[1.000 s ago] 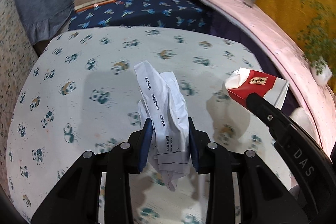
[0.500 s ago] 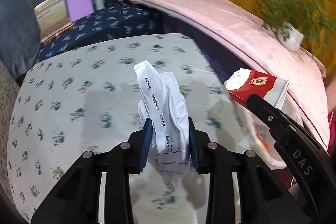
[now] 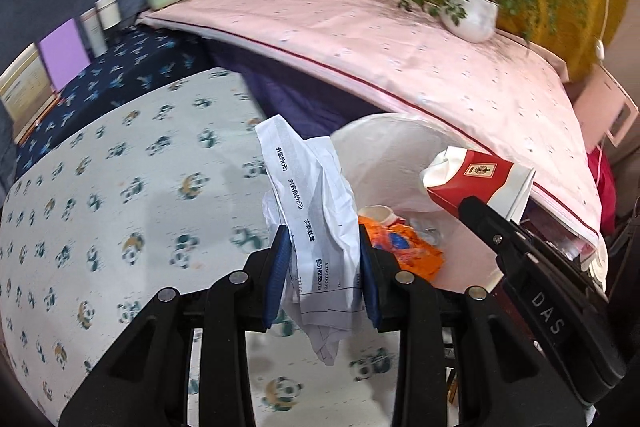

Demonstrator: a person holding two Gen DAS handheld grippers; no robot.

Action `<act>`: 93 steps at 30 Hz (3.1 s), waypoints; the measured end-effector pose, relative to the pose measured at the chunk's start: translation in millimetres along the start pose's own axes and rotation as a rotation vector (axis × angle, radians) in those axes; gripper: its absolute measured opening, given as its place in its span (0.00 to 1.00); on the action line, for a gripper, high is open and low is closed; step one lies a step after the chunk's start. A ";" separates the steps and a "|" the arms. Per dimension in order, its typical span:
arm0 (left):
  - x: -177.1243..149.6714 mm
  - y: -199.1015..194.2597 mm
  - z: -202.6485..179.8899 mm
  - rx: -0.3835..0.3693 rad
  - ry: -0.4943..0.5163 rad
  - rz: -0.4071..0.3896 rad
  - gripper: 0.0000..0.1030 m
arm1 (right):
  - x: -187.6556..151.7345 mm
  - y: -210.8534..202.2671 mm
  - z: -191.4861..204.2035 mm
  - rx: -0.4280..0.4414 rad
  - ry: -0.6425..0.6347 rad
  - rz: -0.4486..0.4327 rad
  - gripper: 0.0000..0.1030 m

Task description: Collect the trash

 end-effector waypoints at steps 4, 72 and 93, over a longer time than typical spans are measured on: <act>4.7 10.9 -28.7 -0.048 0.046 0.014 0.31 | 2.4 -4.3 -28.1 -0.036 0.043 -0.011 0.05; -12.4 -7.1 7.7 0.055 0.033 -0.054 0.80 | -0.5 -25.9 -16.4 -0.198 -0.145 0.075 0.73; -27.3 -6.1 -2.9 0.101 0.050 -0.030 0.91 | -14.3 -45.3 -25.7 -0.324 -0.232 0.093 0.93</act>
Point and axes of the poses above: each gripper's, at about its wrist camera, not at the fingertips, and y roughly the way its jaws point, z to its left, x to its top, the point moved 3 cm from there along y, roughly the way its jaws point, and after that the axes turned 3 degrees about -z, right-handed, at the moved point
